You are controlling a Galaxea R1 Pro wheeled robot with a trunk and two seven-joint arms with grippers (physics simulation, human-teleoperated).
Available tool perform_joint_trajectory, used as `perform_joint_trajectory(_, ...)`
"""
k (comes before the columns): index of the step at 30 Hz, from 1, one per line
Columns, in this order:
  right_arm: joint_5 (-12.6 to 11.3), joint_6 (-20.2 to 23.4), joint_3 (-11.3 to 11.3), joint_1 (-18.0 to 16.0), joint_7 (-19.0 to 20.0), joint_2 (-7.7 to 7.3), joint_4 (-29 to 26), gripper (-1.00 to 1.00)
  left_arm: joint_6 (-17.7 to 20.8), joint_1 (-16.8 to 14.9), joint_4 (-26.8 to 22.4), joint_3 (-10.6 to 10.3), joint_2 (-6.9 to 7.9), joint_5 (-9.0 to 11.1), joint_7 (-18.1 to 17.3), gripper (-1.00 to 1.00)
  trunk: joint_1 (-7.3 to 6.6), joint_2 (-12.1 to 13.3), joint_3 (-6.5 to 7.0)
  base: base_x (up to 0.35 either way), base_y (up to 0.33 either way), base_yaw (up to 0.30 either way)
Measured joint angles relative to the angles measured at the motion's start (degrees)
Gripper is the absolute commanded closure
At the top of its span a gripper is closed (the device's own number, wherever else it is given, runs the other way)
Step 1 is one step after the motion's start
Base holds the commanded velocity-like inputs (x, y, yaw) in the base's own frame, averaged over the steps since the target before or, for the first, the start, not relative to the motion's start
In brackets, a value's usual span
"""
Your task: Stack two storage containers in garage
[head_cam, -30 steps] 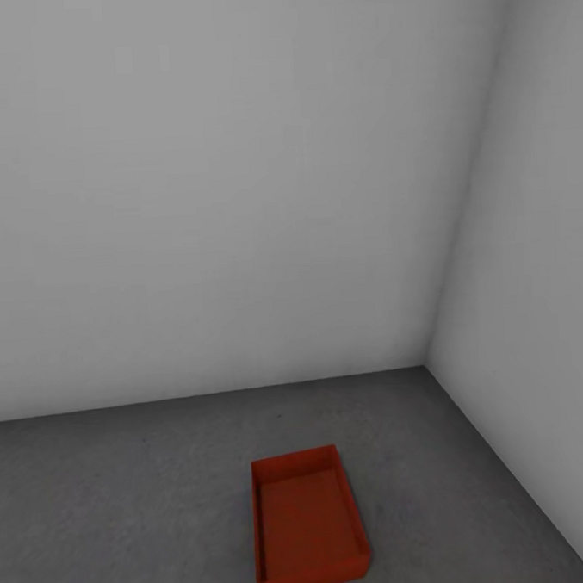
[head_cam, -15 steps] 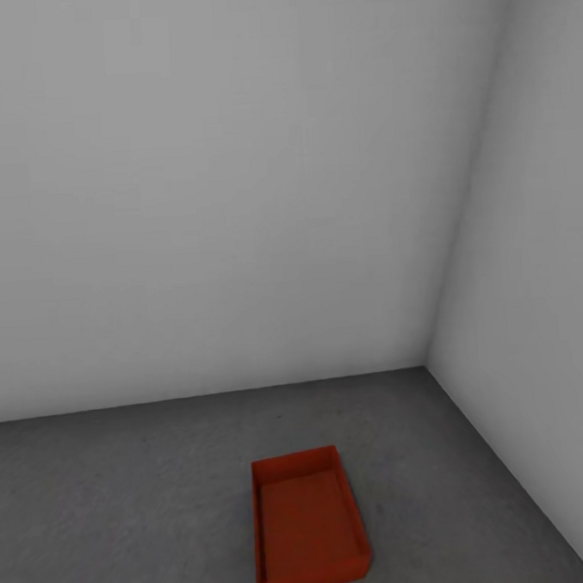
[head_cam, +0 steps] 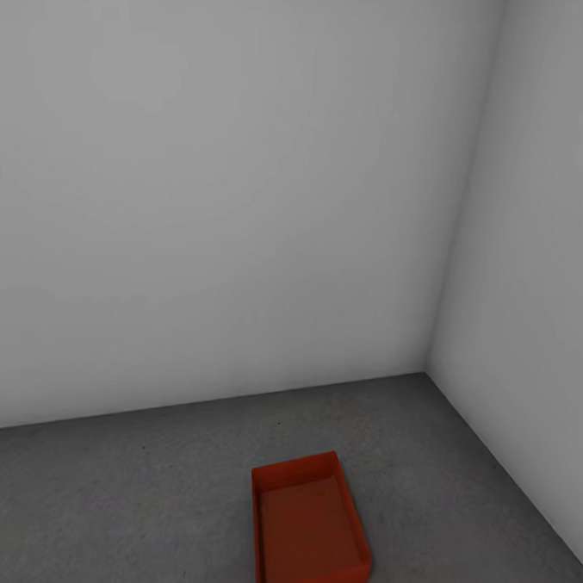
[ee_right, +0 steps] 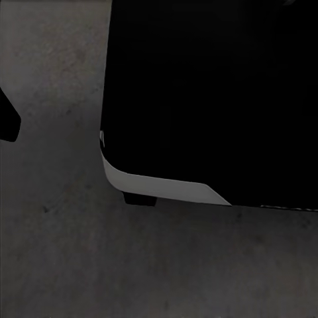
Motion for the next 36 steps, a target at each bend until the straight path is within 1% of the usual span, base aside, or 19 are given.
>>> perform_joint_trajectory(36, -0.11, 0.03, 0.00, 0.00, 0.00, 0.01, 0.00, -1.00, 0.00, 0.00, 0.00, 0.00, 0.00, -0.01, 0.00, -1.00, 0.00, 0.00, 3.33, 0.000, 0.000, 0.000)
